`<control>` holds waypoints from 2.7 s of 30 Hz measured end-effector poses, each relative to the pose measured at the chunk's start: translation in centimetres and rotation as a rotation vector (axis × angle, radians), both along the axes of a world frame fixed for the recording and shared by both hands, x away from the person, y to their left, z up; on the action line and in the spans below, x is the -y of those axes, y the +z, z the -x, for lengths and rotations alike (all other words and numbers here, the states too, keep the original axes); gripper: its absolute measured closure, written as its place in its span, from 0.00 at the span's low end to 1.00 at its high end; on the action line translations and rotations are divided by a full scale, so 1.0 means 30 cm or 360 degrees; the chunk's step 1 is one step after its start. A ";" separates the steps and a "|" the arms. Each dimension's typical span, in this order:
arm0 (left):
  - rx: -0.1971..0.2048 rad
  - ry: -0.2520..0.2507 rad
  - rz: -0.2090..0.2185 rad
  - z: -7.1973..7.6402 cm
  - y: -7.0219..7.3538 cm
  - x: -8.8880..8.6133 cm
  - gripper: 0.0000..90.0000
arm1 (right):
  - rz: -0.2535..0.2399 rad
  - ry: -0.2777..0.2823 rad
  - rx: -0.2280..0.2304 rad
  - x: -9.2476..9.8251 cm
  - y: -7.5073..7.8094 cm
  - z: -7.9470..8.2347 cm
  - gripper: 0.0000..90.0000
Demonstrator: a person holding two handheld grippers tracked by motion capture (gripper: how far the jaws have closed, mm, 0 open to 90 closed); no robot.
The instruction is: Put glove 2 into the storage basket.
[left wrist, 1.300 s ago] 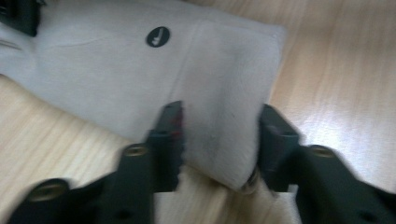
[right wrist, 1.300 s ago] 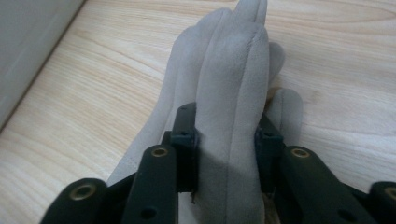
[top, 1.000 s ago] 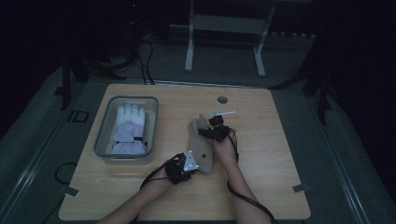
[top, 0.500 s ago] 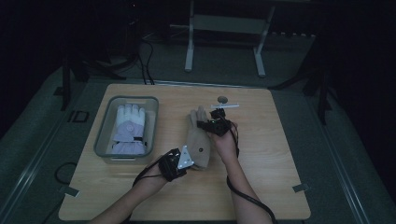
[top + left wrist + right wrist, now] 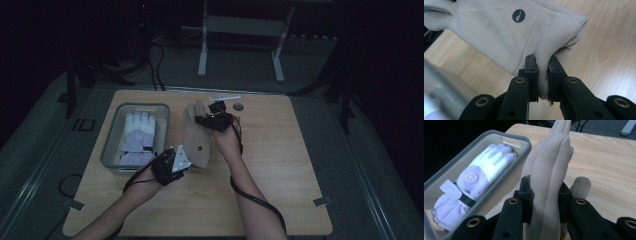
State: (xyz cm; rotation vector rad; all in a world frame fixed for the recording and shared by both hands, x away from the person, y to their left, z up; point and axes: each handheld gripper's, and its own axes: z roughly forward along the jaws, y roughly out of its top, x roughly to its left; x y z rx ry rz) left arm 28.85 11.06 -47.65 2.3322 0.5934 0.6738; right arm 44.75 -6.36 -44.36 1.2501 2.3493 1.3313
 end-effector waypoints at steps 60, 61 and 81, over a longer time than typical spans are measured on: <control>-0.0208 0.0405 0.0022 -0.062 -0.027 -0.432 0.59 | 0.0193 0.0334 -0.0060 -0.502 -0.067 -0.142 0.28; -0.0207 0.0411 0.0037 -0.058 -0.019 -0.435 0.53 | 0.0185 0.0357 -0.0058 -0.492 -0.061 -0.137 0.25; -0.0169 0.0391 0.0375 0.005 0.042 -0.383 0.18 | 0.0103 0.0485 0.0050 -0.357 -0.052 -0.014 0.19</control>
